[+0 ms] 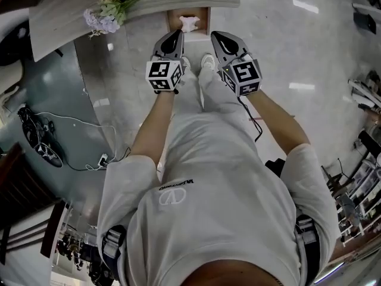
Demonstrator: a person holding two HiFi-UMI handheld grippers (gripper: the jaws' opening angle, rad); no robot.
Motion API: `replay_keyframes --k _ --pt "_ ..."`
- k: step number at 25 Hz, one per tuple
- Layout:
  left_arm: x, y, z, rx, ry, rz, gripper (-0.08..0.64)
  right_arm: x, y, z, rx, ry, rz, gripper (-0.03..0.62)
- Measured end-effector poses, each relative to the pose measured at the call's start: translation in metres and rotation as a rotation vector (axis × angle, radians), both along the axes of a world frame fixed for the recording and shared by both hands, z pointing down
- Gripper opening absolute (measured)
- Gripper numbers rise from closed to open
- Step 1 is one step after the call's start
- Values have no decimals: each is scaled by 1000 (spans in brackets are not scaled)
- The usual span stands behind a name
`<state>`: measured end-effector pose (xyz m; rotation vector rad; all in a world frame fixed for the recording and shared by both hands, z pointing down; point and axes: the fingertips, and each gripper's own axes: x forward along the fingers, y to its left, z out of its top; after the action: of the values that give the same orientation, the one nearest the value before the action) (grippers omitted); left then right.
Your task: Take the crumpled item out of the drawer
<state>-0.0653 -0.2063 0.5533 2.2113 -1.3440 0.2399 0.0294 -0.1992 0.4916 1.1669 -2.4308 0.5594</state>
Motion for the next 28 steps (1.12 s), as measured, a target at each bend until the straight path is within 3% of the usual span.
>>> replay_keyframes --k 11,19,28 --pt "21 -5 105 -115 -48 -40 6 4 -12 131 -185 -1 3 2" --pt "18 -12 158 -147 -45 -59 8 -8 -18 197 -243 14 -6 2" --pt "14 -21 193 -162 -99 -52 14 -7 -15 235 -274 9 24 2"
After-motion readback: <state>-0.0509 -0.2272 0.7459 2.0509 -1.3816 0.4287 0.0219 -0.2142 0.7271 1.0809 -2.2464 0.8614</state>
